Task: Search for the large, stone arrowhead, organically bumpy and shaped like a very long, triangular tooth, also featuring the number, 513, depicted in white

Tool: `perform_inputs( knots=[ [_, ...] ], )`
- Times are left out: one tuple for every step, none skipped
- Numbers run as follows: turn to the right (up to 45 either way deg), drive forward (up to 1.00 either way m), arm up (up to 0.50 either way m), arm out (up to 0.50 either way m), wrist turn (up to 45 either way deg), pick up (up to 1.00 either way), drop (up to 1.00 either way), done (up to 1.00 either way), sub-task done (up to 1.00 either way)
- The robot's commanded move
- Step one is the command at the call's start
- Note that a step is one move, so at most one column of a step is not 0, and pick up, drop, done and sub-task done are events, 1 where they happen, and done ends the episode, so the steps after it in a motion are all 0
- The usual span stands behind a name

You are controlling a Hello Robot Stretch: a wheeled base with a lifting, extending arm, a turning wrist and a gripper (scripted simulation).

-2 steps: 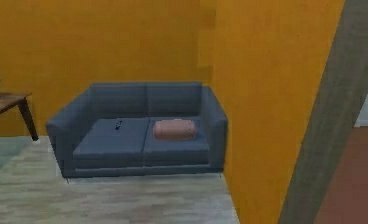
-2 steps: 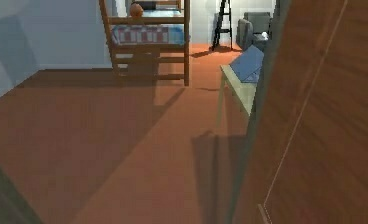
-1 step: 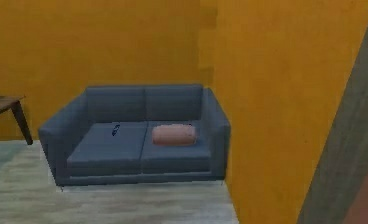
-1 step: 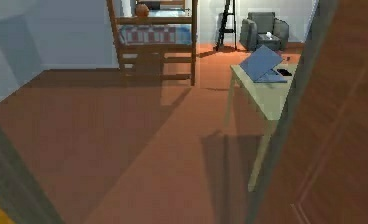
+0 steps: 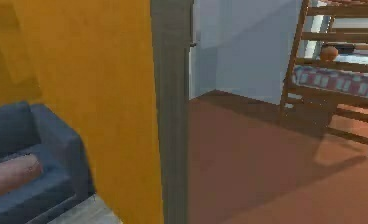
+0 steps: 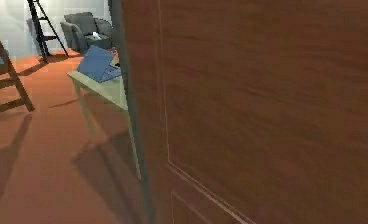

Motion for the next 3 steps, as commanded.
perform_inputs(
  knots=[
    [42.0, 0.00, 0.00, 0.00, 0.0, 0.00, 0.00, 0.00, 0.00],
    [0.0, 0.65, 0.00, 0.00, 0.0, 0.00, 0.00, 0.00, 0.00],
    [12.0, 0.00, 0.00, 0.00, 0.0, 0.00, 0.00, 0.00, 0.00]
  ],
)
